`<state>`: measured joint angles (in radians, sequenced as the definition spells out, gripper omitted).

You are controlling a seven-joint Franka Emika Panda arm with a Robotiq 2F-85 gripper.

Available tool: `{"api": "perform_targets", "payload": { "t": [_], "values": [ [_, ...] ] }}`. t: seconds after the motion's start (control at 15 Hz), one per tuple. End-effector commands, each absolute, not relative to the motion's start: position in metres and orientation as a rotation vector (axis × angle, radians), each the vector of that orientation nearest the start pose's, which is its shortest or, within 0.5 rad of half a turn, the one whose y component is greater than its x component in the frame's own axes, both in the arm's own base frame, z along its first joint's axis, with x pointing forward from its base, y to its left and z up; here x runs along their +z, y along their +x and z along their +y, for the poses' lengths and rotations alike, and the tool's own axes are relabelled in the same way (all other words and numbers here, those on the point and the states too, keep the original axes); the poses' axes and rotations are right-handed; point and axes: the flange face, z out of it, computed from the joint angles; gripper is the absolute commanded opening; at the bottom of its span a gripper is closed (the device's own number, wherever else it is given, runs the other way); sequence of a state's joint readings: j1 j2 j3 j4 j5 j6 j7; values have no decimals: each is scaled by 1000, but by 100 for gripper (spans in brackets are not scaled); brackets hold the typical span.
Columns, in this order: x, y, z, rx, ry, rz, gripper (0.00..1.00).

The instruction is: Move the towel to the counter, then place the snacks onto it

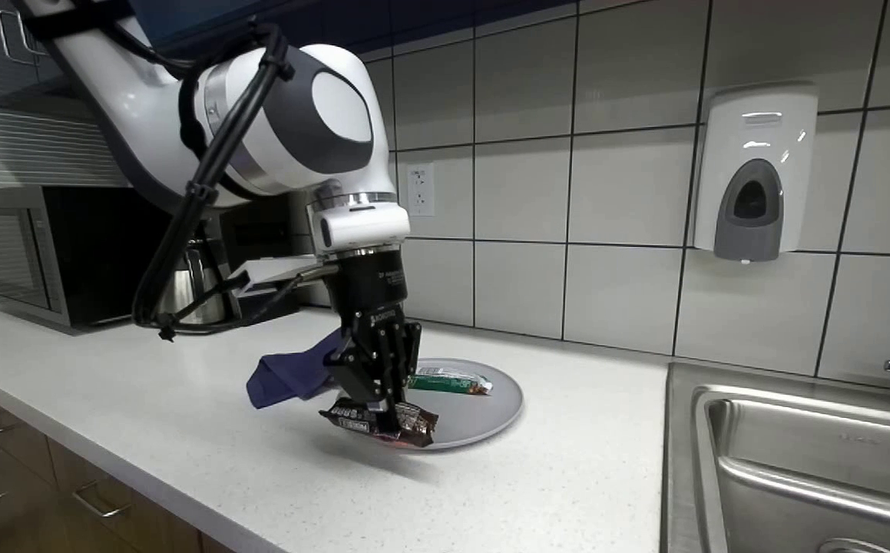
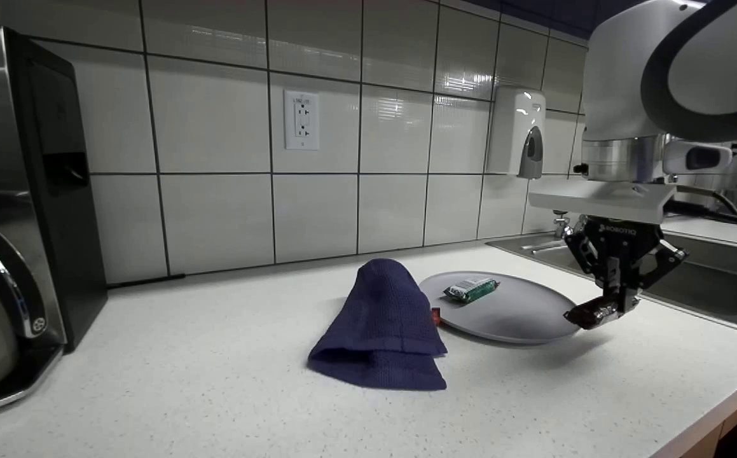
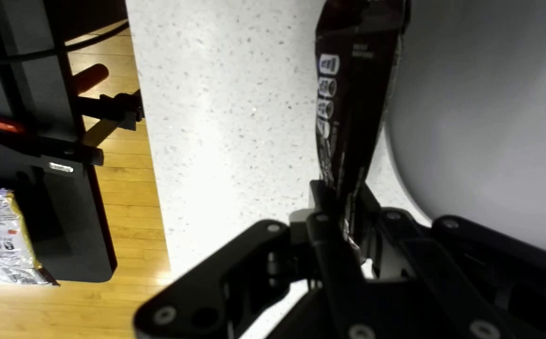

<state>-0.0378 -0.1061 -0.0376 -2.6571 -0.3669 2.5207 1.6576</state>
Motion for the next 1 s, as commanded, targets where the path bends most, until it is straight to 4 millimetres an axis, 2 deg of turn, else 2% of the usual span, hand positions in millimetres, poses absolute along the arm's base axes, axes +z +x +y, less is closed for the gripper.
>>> {"api": "perform_targets", "payload": {
  "t": [0.0,0.4,0.93],
  "values": [
    [283,436,-24,-242,-2539,2117,4],
    [285,463,-21,-265,-2552,2086,4],
    [268,484,-14,-259,-2602,2050,4]
  ]
}}
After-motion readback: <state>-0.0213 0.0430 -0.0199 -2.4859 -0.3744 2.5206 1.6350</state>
